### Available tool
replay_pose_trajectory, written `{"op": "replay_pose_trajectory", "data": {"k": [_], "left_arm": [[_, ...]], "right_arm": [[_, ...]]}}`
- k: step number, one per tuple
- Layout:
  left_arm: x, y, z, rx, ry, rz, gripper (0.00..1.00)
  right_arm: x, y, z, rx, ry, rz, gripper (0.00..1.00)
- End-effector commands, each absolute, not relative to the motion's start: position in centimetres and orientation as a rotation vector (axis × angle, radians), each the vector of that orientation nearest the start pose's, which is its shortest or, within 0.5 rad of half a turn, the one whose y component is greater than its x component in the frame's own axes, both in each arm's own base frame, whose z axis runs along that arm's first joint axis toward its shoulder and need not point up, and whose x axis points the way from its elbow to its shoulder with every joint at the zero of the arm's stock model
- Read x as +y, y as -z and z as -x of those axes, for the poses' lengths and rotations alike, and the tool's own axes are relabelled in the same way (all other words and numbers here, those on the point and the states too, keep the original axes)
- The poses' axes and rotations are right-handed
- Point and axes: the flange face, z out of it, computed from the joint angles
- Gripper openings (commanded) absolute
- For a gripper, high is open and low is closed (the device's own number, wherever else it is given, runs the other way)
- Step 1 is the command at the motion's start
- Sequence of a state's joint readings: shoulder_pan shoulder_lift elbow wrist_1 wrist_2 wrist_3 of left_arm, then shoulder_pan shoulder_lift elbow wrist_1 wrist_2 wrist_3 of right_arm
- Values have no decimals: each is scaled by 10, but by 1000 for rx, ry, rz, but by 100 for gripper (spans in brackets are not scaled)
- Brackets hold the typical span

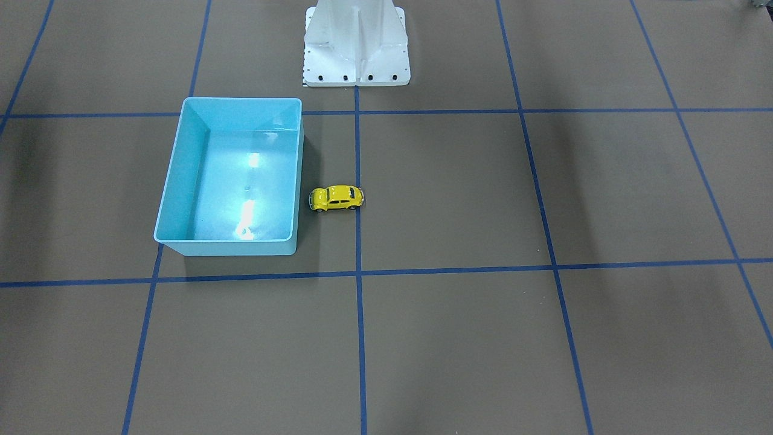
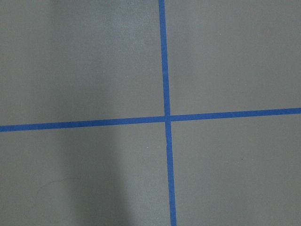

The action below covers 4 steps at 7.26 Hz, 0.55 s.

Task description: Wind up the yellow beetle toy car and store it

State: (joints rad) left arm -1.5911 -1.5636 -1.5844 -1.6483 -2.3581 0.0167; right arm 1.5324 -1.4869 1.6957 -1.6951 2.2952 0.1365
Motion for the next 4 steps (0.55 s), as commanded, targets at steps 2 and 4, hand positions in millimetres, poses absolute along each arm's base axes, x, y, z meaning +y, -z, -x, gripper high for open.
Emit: {"op": "replay_pose_trajectory", "data": {"k": [2,4], "left_arm": [[-483,-659,78,787,52,-41,100],[-477,-663,78,786,54,-34,100]], "right_arm": [[-520,-581,-51,-726,-75,0,100],[-507,-601,-51,-719,-85,35,100]]}}
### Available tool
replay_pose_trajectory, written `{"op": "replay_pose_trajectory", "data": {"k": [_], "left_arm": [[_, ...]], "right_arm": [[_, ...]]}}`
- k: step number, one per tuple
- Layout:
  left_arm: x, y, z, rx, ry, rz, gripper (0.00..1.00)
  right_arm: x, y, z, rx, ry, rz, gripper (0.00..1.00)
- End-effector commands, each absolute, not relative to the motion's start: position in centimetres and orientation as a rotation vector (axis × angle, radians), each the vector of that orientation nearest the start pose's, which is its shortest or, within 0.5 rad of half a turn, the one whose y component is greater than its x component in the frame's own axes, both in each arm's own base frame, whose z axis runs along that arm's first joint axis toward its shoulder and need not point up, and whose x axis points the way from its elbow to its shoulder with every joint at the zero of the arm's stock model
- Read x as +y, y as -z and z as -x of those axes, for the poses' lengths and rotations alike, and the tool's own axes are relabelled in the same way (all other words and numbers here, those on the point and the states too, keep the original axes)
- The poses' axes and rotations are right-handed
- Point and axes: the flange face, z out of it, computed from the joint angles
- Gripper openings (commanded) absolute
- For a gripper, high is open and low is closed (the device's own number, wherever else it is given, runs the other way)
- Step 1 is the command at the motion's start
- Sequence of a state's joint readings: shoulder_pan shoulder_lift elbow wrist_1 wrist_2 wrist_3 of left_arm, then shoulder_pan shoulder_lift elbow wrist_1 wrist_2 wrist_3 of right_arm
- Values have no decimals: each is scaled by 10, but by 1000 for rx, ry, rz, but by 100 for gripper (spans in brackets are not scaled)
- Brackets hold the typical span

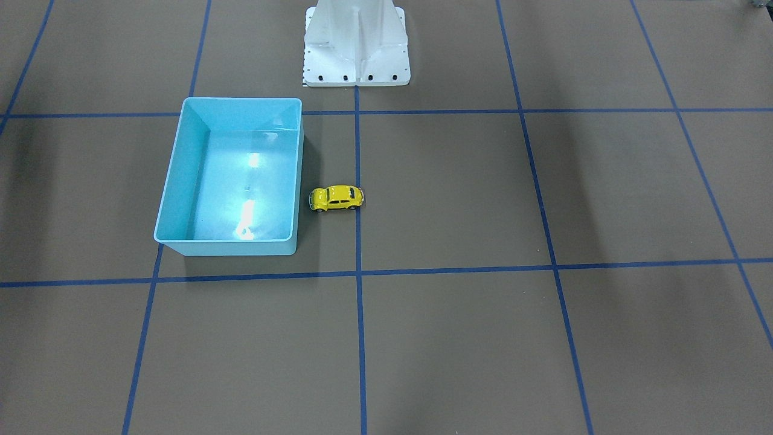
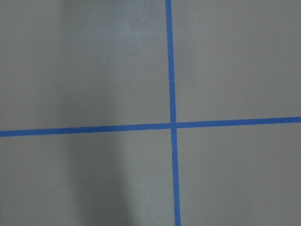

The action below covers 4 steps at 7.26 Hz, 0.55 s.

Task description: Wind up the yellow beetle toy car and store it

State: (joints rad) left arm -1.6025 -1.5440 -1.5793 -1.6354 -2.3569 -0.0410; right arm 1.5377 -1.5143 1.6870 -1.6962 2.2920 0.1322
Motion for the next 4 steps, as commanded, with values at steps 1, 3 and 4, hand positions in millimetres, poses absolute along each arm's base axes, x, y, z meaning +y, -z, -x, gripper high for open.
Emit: {"op": "replay_pose_trajectory", "data": {"k": [1,3,4], "left_arm": [[-476,-663,79,786,56,-35,100],[-475,-666,79,786,58,-29,100],[-475,-667,79,786,59,-28,100]], "right_arm": [[-506,-604,-51,-719,-87,39,100],[-507,-611,-50,-719,-92,55,100],[-509,-609,-50,-724,-90,52,100]]}}
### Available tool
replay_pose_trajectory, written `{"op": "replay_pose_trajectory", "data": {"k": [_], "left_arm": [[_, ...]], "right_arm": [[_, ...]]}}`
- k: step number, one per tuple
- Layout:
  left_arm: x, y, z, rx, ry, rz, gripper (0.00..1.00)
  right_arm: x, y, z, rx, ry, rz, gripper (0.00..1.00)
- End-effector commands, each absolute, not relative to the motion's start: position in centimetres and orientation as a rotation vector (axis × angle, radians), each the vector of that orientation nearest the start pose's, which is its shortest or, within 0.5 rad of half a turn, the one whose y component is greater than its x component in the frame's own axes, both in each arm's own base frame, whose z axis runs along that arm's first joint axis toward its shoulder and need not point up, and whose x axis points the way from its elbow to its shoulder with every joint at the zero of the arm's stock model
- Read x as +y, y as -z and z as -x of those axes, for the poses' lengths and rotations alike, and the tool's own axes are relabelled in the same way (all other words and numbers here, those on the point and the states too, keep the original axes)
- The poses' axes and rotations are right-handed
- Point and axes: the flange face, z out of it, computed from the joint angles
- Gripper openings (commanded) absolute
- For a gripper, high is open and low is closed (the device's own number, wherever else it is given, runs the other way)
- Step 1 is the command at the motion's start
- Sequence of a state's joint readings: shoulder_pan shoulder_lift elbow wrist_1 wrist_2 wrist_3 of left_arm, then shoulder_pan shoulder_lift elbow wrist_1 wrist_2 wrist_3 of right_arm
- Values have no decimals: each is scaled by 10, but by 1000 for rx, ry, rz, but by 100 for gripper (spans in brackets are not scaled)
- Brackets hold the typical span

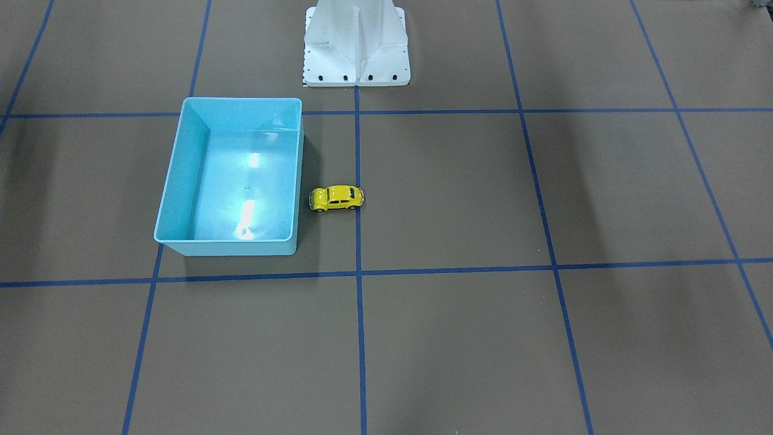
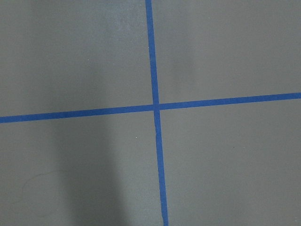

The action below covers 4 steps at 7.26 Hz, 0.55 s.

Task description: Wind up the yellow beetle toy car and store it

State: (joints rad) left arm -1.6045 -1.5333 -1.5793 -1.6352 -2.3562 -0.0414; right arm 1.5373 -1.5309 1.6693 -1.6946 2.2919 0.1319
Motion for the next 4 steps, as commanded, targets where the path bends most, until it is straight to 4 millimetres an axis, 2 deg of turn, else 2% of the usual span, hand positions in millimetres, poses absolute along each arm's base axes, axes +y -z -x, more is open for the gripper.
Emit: {"op": "replay_pose_trajectory", "data": {"k": [1,4], "left_arm": [[-475,-667,79,786,59,-28,100],[-475,-667,79,786,59,-28,100]], "right_arm": [[-511,-606,-50,-726,-85,45,100],[-512,-608,-50,-721,-86,48,100]]}}
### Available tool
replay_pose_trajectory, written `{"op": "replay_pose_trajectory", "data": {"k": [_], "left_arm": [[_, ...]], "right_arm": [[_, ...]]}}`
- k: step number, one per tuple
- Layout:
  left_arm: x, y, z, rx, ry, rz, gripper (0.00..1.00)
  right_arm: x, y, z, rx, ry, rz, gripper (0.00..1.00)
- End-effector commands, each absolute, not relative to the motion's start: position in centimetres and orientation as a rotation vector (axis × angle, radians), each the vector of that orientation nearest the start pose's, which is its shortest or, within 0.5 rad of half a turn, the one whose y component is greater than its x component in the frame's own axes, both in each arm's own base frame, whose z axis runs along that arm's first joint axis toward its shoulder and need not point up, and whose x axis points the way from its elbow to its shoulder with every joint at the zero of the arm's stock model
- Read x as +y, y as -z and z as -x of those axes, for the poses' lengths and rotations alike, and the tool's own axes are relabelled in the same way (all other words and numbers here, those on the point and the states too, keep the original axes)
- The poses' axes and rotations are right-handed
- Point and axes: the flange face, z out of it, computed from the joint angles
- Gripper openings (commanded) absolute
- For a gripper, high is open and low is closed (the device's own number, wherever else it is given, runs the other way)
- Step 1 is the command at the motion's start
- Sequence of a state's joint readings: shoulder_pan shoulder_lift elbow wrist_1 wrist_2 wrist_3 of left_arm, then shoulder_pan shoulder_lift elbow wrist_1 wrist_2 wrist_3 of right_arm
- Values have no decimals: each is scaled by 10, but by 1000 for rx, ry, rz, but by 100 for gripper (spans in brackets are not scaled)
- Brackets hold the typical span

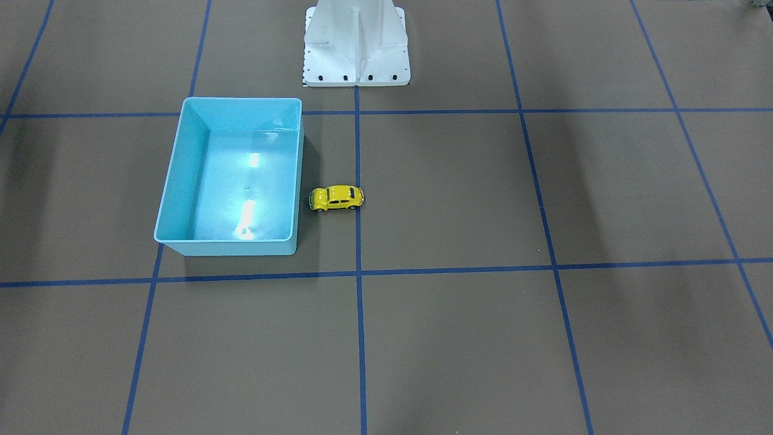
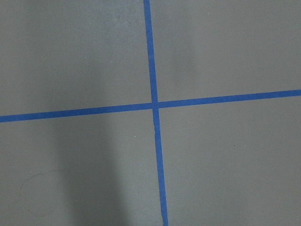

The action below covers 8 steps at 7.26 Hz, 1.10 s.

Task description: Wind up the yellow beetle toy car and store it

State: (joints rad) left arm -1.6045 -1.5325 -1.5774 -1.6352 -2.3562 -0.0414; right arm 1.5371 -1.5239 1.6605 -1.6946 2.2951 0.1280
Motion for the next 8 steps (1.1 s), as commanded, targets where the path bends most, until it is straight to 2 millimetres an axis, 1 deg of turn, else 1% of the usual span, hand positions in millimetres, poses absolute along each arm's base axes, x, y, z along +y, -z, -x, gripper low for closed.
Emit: {"op": "replay_pose_trajectory", "data": {"k": [1,3,4,5,6,8], "left_arm": [[-475,-667,79,786,59,-28,100],[-475,-667,79,786,59,-28,100],[-475,-666,79,786,58,-29,100],[-476,-666,78,786,56,-30,100],[-476,-666,78,786,56,-30,100],[-476,-666,78,786,56,-30,100]], "right_arm": [[-513,-608,-50,-721,-93,51,100],[-511,-617,-50,-727,-101,72,100],[-511,-625,-50,-726,-104,87,100],[-509,-628,-49,-734,-105,94,100],[-504,-629,-47,-765,-109,107,100],[-504,-626,-44,-801,-113,109,100]]}}
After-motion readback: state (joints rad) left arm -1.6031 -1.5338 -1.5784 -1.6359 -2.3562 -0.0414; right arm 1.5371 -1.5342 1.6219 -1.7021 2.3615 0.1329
